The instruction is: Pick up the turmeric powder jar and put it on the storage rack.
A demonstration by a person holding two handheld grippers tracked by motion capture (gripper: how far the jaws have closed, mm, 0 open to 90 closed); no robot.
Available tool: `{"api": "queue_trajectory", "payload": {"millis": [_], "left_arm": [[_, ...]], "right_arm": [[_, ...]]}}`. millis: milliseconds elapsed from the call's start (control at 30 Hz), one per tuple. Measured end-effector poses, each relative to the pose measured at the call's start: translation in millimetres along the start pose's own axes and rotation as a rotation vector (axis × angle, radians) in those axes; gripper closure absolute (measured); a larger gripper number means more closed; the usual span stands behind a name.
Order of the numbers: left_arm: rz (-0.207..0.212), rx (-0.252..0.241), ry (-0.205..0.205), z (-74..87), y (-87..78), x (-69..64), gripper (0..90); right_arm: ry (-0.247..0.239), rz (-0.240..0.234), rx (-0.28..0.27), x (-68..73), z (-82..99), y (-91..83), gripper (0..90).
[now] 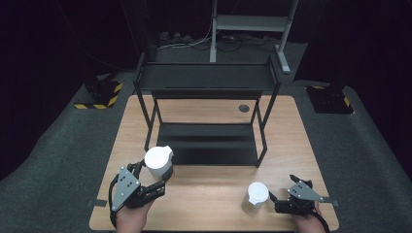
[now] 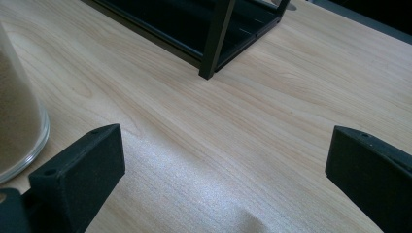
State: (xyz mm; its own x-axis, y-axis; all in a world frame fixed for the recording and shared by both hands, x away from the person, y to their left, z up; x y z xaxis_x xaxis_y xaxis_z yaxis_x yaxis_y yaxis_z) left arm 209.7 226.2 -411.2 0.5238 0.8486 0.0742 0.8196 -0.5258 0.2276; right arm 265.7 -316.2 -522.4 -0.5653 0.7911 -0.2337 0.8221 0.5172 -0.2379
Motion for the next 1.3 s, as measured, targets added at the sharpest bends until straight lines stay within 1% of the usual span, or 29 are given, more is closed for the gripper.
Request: {"api": "queue_trajectory", "payload": {"millis": [33, 233, 567, 667, 833, 1000, 1133, 1300], "left_arm": [[-0.003, 0.000, 0.000, -4.5, 3.3, 0.2, 30.6], [-0.002, -0.005, 0.001, -13.3, 10.3, 2.6, 30.6], [-0.016, -0.023, 0.001, -31.6, 25.4, 11.0, 30.6], [-0.020, -0.031, -0.005, -35.0, 29.2, 13.4, 30.6], [-0.027, -0.035, -0.003, -38.9, 34.1, 15.6, 30.6], [-0.032, -0.041, -0.021, -43.1, 41.4, 19.7, 30.6], [-0.035, -0.044, -0.018, -46.1, 46.0, 21.1, 30.6], [-0.042, -0.052, -0.012, -53.1, 56.2, 24.3, 30.6]], "right_arm": [[0.001, 0.000, 0.000, -0.2, 0.0, 0.0, 0.0], [0.006, 0.000, -0.001, -0.6, 0.1, -0.2, 0.0], [0.002, 0.001, -0.002, -0.4, 0.2, -0.2, 0.0], [0.004, 0.000, -0.001, -0.5, 0.1, -0.2, 0.0], [0.003, -0.001, -0.002, -0.5, 0.2, -0.3, 0.0], [0.006, 0.002, -0.002, -0.6, 0.2, -0.3, 0.0], [0.006, 0.001, -0.002, -0.6, 0.2, -0.2, 0.0], [0.004, 0.000, -0.002, -0.5, 0.2, -0.3, 0.0]]}}
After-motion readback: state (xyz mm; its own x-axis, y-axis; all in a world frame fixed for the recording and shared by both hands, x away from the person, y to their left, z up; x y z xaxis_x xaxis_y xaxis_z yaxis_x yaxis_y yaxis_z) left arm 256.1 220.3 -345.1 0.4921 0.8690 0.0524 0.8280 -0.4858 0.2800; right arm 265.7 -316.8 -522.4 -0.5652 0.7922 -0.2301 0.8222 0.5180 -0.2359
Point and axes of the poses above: each handheld gripper's, and its own axes: y roughly forward along the jaws, z roughly out of its underside, x roughly to its left, the point moved 8 cm from there along y, roughly forward along the jaws, and after that the axes turned 14 degrees about -x, right-handed, at the moved point
